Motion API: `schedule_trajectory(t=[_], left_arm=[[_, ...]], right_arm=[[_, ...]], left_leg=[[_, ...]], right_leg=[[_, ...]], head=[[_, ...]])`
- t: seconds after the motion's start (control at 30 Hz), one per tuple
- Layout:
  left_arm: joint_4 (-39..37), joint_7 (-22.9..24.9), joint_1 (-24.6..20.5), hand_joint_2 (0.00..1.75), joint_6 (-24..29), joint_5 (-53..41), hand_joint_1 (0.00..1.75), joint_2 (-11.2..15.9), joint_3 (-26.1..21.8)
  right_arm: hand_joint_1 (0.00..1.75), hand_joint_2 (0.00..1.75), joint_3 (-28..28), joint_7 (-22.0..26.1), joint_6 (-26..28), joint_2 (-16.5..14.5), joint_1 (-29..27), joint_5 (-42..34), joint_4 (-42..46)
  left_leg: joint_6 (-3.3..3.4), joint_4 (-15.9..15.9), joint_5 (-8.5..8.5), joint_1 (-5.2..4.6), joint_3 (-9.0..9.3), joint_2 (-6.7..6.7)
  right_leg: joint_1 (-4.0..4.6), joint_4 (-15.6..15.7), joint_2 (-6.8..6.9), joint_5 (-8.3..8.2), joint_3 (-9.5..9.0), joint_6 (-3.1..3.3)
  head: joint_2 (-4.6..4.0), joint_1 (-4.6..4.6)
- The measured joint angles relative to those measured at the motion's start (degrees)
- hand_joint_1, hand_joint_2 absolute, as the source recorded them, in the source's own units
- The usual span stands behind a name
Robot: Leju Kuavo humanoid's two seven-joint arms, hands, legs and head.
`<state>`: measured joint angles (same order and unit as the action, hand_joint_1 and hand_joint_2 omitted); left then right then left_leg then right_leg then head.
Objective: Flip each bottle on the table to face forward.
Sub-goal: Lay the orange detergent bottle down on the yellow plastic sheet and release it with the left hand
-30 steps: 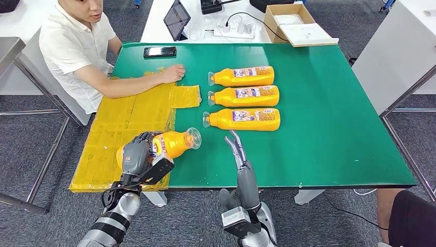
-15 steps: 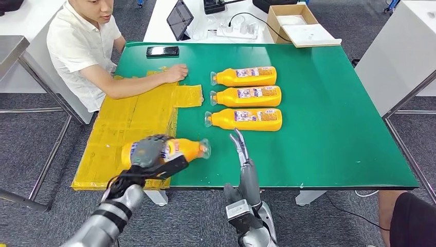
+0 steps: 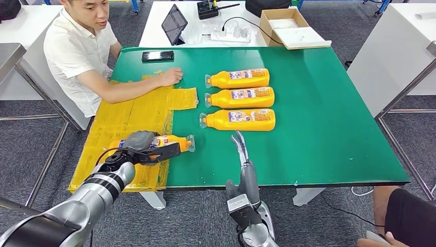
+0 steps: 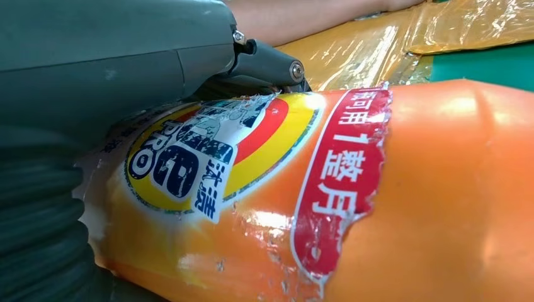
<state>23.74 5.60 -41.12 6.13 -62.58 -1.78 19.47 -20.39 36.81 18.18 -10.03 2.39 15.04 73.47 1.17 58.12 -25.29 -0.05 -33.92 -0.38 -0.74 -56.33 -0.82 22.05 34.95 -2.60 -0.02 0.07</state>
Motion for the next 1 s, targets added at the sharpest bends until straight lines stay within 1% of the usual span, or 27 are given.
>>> schedule_trajectory(t=[0.07, 0.13, 0.17, 0.27, 0.3, 0.33, 0.43, 0.6, 0.73, 0.8, 0.83, 0.9, 1.0], left_arm=[[-0.5, 0.0, -0.2, 1.75, 0.2, 0.0, 1.64, 0.0, 0.0], [-0.7, -0.1, -0.3, 1.75, 0.5, 0.1, 1.54, 0.0, 0.1], [-0.8, -0.3, -0.3, 1.75, 0.6, 0.1, 1.4, 0.0, 0.1], [-1.1, -1.6, -0.3, 1.75, 0.3, 1.0, 0.31, 0.1, -0.1], [-1.1, -2.5, -0.3, 1.75, -0.1, 1.7, 0.05, 0.1, -0.3], [-1.1, -3.7, -0.3, 1.31, -0.7, 2.5, 0.0, 0.2, -0.6], [-1.1, -8.3, -0.3, 0.0, -3.5, 5.7, 0.0, 0.3, -2.1], [-1.0, -16.4, -0.4, 0.0, -8.3, 11.3, 0.0, 0.3, -4.7], [-0.2, -25.2, 0.2, 0.0, -14.0, 18.0, 0.0, 0.5, -7.1], [0.9, -28.3, 0.9, 0.0, -16.3, 20.9, 0.0, 0.6, -8.1], [1.6, -29.0, 1.3, 0.0, -16.5, 21.9, 0.0, 0.7, -8.4], [3.2, -29.2, 2.1, 0.0, -14.9, 22.9, 0.0, 0.9, -8.6], [5.7, -28.8, 3.8, 0.0, -9.4, 23.5, 0.0, 0.6, -8.6]], right_arm=[[0.0, 0.0, 0.1, 0.0, 0.0, 0.0, 0.0, 0.0, -0.2], [0.0, 0.0, 0.2, 0.0, -0.1, 0.0, 0.0, 0.0, -0.4], [0.0, 0.0, 0.2, 0.0, -0.1, 0.0, 0.0, 0.0, -0.4], [0.0, 0.0, 0.4, 0.0, -0.2, 0.0, 0.0, -0.1, -0.5], [0.0, 0.0, 0.4, 0.0, -0.3, -0.1, 0.0, -0.1, -0.6], [0.0, 0.0, 0.4, 0.0, -0.4, -0.1, 0.0, -0.1, -0.7], [0.0, 0.0, 0.5, 0.0, -0.6, -0.2, 0.0, -0.4, -1.0], [0.0, 0.0, 0.6, 0.7, -0.8, -0.3, 0.2, -1.1, -1.9], [0.0, 0.0, 0.8, 1.1, -1.0, -0.3, 0.7, -1.7, -3.0], [0.0, 0.0, 0.9, 1.3, -1.0, -0.3, 0.9, -2.0, -3.5], [0.0, 0.0, 0.9, 1.3, -1.0, -0.3, 0.9, -2.2, -3.7], [0.0, 0.0, 1.0, 1.4, -1.0, -0.3, 0.9, -2.4, -4.0], [0.0, 0.0, 1.0, 1.4, -1.0, -0.3, 0.9, -2.5, -4.1]], left_leg=[[-0.01, 0.0, 0.01, 0.02, 0.03, 0.0], [-0.01, 0.0, 0.01, 0.04, 0.05, 0.0], [-0.02, 0.0, 0.01, 0.04, 0.06, 0.0], [-0.02, 0.0, 0.02, 0.05, 0.07, -0.01], [-0.02, 0.0, 0.02, 0.05, 0.08, -0.02], [-0.02, 0.0, 0.03, 0.05, 0.1, -0.02], [-0.02, 0.0, 0.05, 0.05, 0.13, -0.06], [0.0, 0.0, 0.06, 0.04, 0.13, -0.17], [0.05, 0.0, 0.1, 0.02, 0.16, -0.5], [0.05, 0.0, 0.11, 0.02, 0.15, -0.62], [0.05, 0.0, 0.11, 0.01, 0.15, -0.63], [0.05, 0.0, 0.11, 0.01, 0.13, -0.62], [0.05, 0.0, 0.11, 0.0, 0.03, -0.55]], right_leg=[[0.02, 0.0, 0.0, -0.02, -0.03, 0.03], [0.03, 0.0, 0.0, -0.02, -0.04, 0.05], [0.04, 0.0, 0.0, -0.02, -0.05, 0.05], [0.08, 0.0, 0.01, -0.03, -0.05, 0.06], [0.09, 0.0, 0.01, -0.03, -0.05, 0.07], [0.09, 0.0, 0.01, -0.03, -0.05, 0.07], [0.09, 0.0, 0.03, -0.03, -0.06, 0.08], [0.07, 0.0, 0.1, 0.03, -0.12, 0.1], [0.04, 0.0, 0.33, 0.15, -0.27, -0.01], [0.03, 0.0, 0.44, 0.16, -0.31, -0.01], [0.03, 0.0, 0.45, 0.16, -0.3, -0.01], [0.03, 0.0, 0.45, 0.15, -0.27, -0.01], [0.02, 0.0, 0.44, 0.14, -0.13, -0.02]], head=[[0.0, 0.0], [0.0, 0.0], [0.0, 0.0], [0.0, 0.0], [0.0, 0.0], [0.0, -0.01], [0.0, -0.01], [0.0, 0.0], [0.0, 0.0], [0.0, 0.01], [0.0, 0.02], [0.0, 0.01], [0.0, 0.01]])
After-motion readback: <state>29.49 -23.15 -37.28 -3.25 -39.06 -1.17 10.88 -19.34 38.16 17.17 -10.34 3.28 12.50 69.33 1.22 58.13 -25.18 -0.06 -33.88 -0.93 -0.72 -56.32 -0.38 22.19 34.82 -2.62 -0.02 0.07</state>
